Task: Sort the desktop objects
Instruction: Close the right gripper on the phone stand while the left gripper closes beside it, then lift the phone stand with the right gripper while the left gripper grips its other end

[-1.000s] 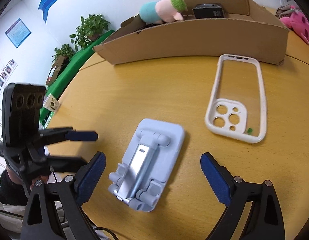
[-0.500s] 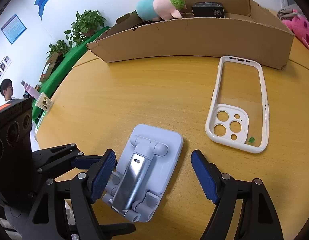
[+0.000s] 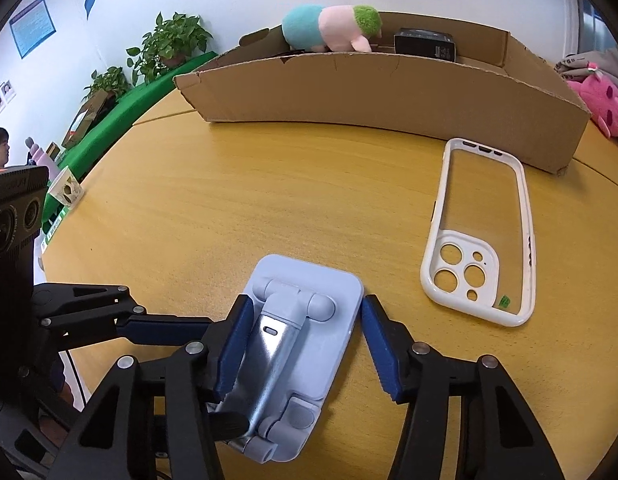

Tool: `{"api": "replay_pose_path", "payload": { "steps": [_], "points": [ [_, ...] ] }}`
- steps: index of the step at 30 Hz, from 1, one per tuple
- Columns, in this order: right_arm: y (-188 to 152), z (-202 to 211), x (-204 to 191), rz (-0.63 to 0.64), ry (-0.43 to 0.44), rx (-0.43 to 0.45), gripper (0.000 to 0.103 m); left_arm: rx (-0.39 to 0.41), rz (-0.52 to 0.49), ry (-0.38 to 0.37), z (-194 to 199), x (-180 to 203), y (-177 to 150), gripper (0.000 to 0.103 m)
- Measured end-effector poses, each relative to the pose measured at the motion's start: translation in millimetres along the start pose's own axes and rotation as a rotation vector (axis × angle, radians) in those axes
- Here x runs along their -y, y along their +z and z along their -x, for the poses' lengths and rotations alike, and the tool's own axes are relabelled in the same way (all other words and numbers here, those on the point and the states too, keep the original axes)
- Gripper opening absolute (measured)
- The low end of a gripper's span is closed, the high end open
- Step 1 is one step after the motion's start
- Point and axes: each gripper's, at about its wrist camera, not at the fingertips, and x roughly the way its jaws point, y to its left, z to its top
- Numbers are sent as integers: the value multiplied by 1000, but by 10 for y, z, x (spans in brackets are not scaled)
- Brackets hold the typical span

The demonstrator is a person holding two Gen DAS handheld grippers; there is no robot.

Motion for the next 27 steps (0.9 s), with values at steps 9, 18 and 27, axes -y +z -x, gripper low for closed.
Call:
{"api": "replay_pose_path", "payload": {
  "steps": [9,18,27],
  "points": [
    [-10,27,125,-71,4,12,56,-36,85,-73,38,-129,19,51],
    [-61,53,481,-413,162,89,43,6,-2,-50,-75,112,12,61],
    [-58,290,543,-324,217,35,61,32,14,16,26,-83,48,61]
  ]
}}
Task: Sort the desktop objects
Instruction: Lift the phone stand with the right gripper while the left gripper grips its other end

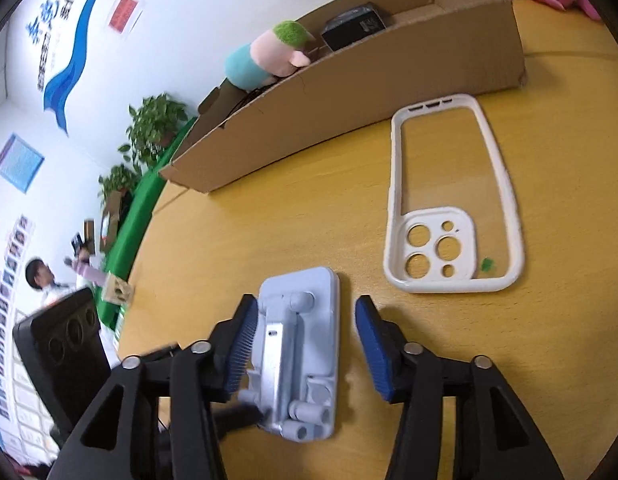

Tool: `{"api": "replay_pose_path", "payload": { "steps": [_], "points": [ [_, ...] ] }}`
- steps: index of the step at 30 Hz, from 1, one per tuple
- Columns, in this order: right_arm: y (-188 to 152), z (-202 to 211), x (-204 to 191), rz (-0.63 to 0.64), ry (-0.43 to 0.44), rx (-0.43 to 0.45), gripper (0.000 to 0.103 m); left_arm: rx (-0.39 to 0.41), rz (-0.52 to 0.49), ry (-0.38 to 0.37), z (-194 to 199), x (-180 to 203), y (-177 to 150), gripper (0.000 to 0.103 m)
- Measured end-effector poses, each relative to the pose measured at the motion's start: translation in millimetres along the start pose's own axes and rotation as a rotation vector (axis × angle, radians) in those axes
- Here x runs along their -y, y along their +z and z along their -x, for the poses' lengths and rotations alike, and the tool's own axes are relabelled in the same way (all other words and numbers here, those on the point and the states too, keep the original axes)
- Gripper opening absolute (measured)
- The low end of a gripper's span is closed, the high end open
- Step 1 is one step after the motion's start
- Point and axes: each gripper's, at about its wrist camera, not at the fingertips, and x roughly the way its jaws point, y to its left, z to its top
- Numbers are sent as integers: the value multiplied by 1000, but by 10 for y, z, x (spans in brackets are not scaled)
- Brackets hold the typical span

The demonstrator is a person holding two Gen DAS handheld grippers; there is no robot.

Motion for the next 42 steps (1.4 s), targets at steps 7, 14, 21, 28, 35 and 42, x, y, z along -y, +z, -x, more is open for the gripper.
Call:
{"api": "replay_pose_path", "payload": {
  "steps": [7,14,21,28,35,42],
  "points": [
    [-355,-6,-234,178,34,-122,77,-55,15,-75,41,-186,79,61],
    [-547,-254,-661,323,-120,-55,99,-87,-49,-46,23,-335,544,62],
    [-738,-450,-940,583,-303,-10,77,-162,-179,-22,-155,-222,729,62],
    [-727,-395,-829,810,-138,-145,77,-266,-426,-53,-26,-186,637,62],
    [-828,-200,-672,1169,98,-343,77,-376,-644,-115,-44,-57,381,71],
    [-756,-254,-694,1440,234,-516,77,-441,-822,-170,-139,204,121,79]
  ]
}}
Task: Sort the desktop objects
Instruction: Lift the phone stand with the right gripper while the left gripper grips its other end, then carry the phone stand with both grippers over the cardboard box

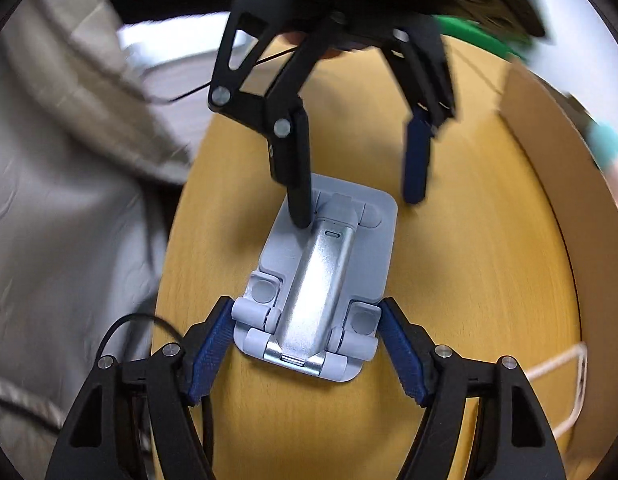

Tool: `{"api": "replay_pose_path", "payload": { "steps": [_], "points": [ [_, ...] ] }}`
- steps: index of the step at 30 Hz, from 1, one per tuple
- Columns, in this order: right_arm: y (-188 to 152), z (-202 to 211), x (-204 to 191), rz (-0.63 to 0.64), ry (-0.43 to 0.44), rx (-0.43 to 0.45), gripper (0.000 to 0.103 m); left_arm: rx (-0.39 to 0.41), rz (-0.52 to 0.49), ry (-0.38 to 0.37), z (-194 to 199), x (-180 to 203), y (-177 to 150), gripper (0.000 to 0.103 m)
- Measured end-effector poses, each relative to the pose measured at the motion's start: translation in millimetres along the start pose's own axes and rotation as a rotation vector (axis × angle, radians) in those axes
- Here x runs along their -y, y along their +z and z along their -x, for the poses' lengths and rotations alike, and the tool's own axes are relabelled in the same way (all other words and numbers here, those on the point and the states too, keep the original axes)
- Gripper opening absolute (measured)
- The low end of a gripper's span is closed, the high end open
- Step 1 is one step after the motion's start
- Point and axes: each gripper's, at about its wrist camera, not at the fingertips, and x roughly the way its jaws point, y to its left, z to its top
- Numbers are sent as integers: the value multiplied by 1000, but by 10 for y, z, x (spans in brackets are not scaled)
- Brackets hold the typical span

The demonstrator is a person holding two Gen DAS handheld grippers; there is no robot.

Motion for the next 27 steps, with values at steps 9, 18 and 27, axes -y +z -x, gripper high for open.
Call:
{"api": "replay_pose_path", "payload": {
  "steps": [9,18,27],
  "points": [
    [-29,-18,4,117,57,-21,77,-57,-192,76,-83,341,-63,84],
    [-195,15,-93,95,39,-3,78,-58,-225,97,-85,431,-80,86],
    [-433,36,-128,-132,-84,-8,95,-23,-165,119,13,377,-111,69]
  ]
}}
